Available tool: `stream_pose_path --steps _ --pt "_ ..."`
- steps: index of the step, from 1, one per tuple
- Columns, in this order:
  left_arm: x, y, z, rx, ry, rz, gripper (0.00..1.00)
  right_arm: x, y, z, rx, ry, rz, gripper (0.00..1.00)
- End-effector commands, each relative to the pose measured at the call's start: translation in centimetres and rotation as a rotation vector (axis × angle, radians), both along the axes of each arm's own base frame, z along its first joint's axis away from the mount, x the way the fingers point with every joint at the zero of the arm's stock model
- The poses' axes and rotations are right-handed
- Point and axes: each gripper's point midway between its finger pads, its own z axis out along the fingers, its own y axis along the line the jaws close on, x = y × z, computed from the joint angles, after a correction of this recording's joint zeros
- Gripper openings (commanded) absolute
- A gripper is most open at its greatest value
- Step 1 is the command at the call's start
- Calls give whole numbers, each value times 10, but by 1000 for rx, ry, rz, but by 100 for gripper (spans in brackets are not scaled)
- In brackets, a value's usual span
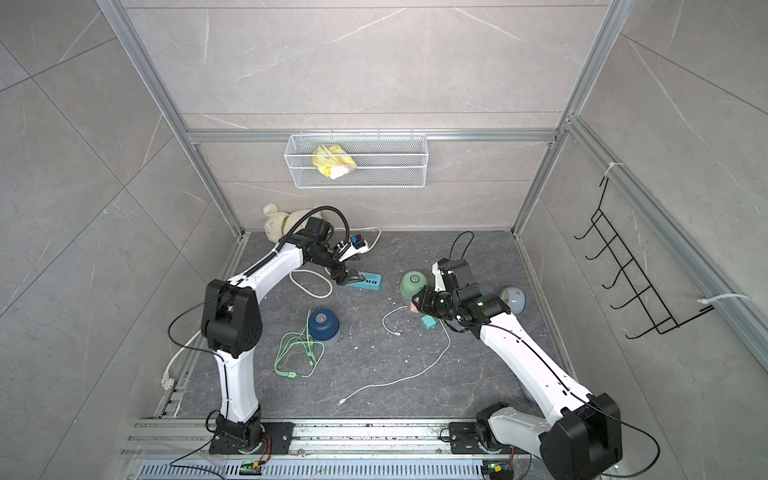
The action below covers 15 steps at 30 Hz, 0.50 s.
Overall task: Charge the cordless meat grinders
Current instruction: Move the socket to the center of the board.
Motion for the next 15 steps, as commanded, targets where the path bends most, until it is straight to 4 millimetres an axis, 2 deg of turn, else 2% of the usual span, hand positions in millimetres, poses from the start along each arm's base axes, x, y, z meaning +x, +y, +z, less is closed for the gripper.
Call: stream_pose_path --steps 1,4,7,8,10,15 --pt "3 9 -5 57 -27 -82 88 -1 -2 11 -6 -7 27 12" --pt "19 8 -20 72 -49 -90 89 -1 -3 14 1 1 31 12" --pt "23 10 -29 108 -22 -121 89 -1 -3 17 4 4 38 12" --pt "23 13 -49 133 17 -130 89 -1 -3 17 2 6 41 12" --pt "25 19 -62 155 36 -127 90 -2 -4 18 1 7 44 12" --pt "44 27 -78 164 23 -87 92 -1 -2 16 11 20 50 13"
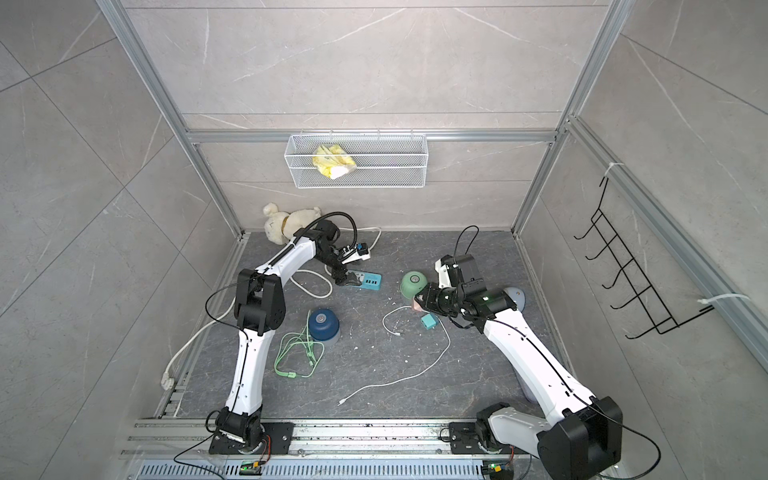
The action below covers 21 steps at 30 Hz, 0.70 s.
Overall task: Charge the cordless meat grinders
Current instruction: Move the socket to the center of the board.
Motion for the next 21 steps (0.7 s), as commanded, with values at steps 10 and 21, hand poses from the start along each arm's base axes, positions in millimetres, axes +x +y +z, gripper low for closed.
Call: stream_pose_path --steps 10,21 --pt "2 30 -50 135 -8 -21 82 6 6 2 21 14 37 13" --pt "-71 34 -34 67 85 -235 46 7 6 1 23 20 45 13"
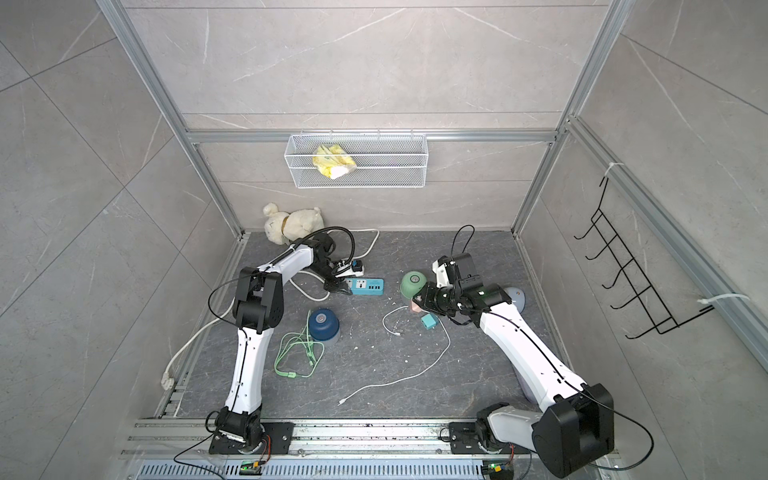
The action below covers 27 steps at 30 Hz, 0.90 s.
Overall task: Charge the cordless meat grinders
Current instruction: Move the socket to the center of the board.
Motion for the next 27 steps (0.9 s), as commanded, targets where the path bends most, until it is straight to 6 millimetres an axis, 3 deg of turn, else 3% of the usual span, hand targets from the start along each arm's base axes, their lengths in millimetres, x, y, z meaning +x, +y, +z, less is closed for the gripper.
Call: stream_pose_path --steps 1,7,16,22,27 --pt "-49 6 15 -19 96 -117 43 2 2 13 8 -30 23 13" --pt "-81 7 26 -45 61 -201 39 1 2 15 12 -38 34 13" --pt "-98 -12 23 -57 40 -277 41 -8 1 18 6 -56 69 13" --pt "-93 -11 18 -41 26 -274 70 -19 -2 18 -39 -82 141 13" --pt "-83 -17 49 -75 -47 -269 95 -20 -1 23 -91 -147 236 14"
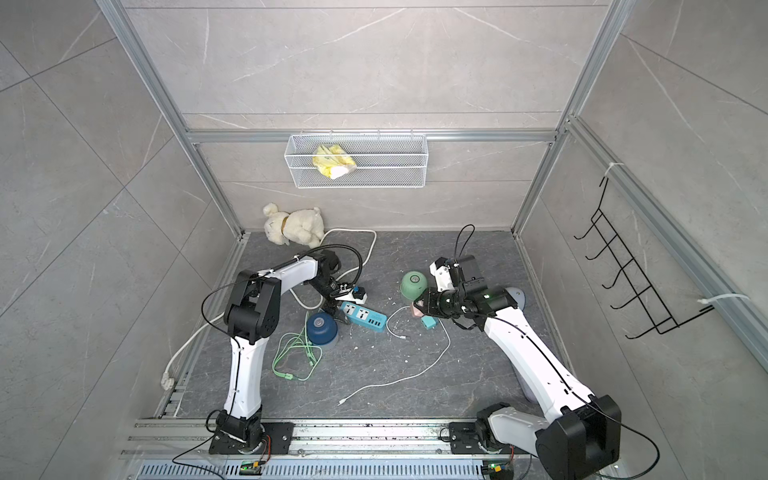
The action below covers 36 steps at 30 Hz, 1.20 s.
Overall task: Charge the cordless meat grinders
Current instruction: Move the socket to the center of the board, then insert the plug into the socket.
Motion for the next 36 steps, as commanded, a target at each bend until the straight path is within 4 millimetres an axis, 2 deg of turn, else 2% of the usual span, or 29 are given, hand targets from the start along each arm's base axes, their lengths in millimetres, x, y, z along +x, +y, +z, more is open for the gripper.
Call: stream_pose_path --steps 1,7,10,12,14,15,17,19,21,23,26,31,36 --pt "7 -8 56 -83 -94 -3 99 0 2 17 -35 -95 108 14" --pt "9 -19 128 -238 -200 97 100 24 18 25 -109 -292 301 14" --pt "23 -24 170 -371 -256 274 100 34 33 29 -153 -452 456 14" --pt "37 -21 196 -458 -301 433 100 40 44 25 -187 -526 559 14" --pt "59 -6 217 -525 -444 636 100 44 59 17 -232 -560 667 14" --pt "72 8 234 -573 -504 787 100 45 67 13 -262 -568 723 14" --pt "90 43 260 -610 -544 1094 100 48 86 -4 -323 -543 822 13" --pt "97 85 275 -592 -543 1387 100 50 102 -14 -357 -521 887 11" --pt "89 116 280 -565 -509 1599 100 51 118 -22 -368 -517 930 10" --pt "70 144 276 -547 -432 1787 100 50 133 -31 -372 -518 978 10" --pt "39 167 260 -556 -265 1984 100 46 156 -44 -381 -515 1047 10" --pt "-8 193 227 -599 -41 2219 100 47 181 -72 -418 -476 1136 7" --pt "-36 208 217 -638 3 2299 100 62 187 -92 -503 -425 1149 2"
